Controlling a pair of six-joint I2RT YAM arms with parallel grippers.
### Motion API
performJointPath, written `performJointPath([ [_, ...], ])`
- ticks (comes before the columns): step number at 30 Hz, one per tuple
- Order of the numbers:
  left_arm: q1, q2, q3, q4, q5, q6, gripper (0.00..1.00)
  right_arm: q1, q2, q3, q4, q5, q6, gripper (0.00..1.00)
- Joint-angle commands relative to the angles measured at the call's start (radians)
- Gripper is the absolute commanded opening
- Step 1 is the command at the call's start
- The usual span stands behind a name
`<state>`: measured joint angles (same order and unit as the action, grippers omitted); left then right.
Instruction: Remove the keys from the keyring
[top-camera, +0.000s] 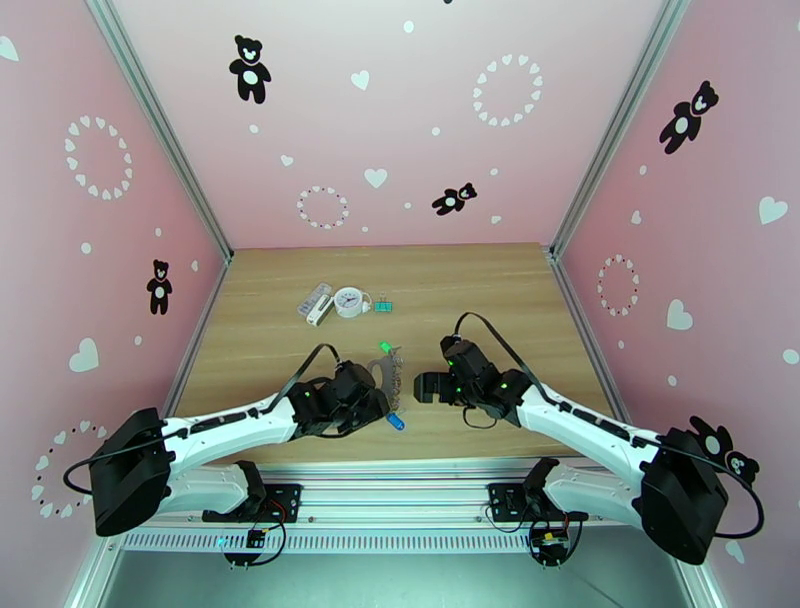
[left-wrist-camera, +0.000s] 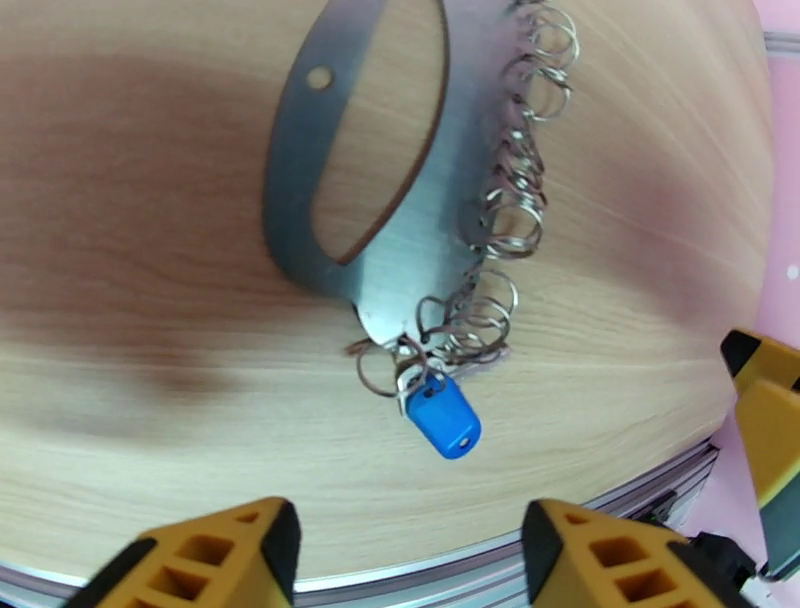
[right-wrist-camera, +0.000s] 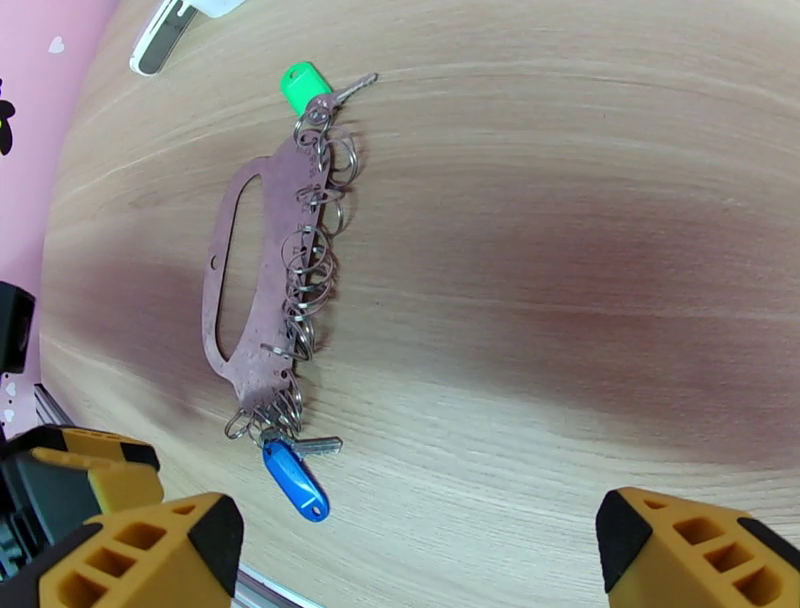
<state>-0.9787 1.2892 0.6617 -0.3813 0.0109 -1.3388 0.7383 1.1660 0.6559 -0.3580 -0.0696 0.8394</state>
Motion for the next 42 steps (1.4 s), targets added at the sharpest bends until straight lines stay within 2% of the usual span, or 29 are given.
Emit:
performJointPath([
  [1, -0.005, 0.036, -0.017, 0.078, -0.010, -0.209, 0.60, 0.005, 0.001, -0.012, 0.023, -0.021, 0.024, 0.99],
  [10, -0.013, 0.174, 0.050, 0.085, -0.002, -0.345, 0.53, 0.004, -0.011, -0.053, 0.075, -0.030, 0.041, 0.99],
  [21, -0.013, 0.187, 0.018, 0.114, -0.069, -0.450, 0.43, -0.002, -0.031, -0.050, 0.069, -0.033, 0.021, 0.99],
  [24, -0.014, 0.183, 0.022, 0.139, -0.099, -0.449, 0.42, -0.001, -0.030, -0.052, 0.075, -0.032, 0.019, 0.99],
  [27, -0.013, 0.214, 0.063, 0.120, -0.082, -0.431, 0.42, -0.002, -0.029, -0.050, 0.071, -0.034, 0.018, 0.99],
  [32, -0.014, 0.226, 0.035, 0.144, -0.078, -0.478, 0.38, -0.002, -0.045, -0.068, 0.073, -0.018, 0.025, 0.99],
  [42, -0.012, 0.282, 0.068, 0.142, -0.085, -0.484, 0.29, -0.003, -0.081, -0.072, 0.053, -0.001, 0.020, 0.99],
])
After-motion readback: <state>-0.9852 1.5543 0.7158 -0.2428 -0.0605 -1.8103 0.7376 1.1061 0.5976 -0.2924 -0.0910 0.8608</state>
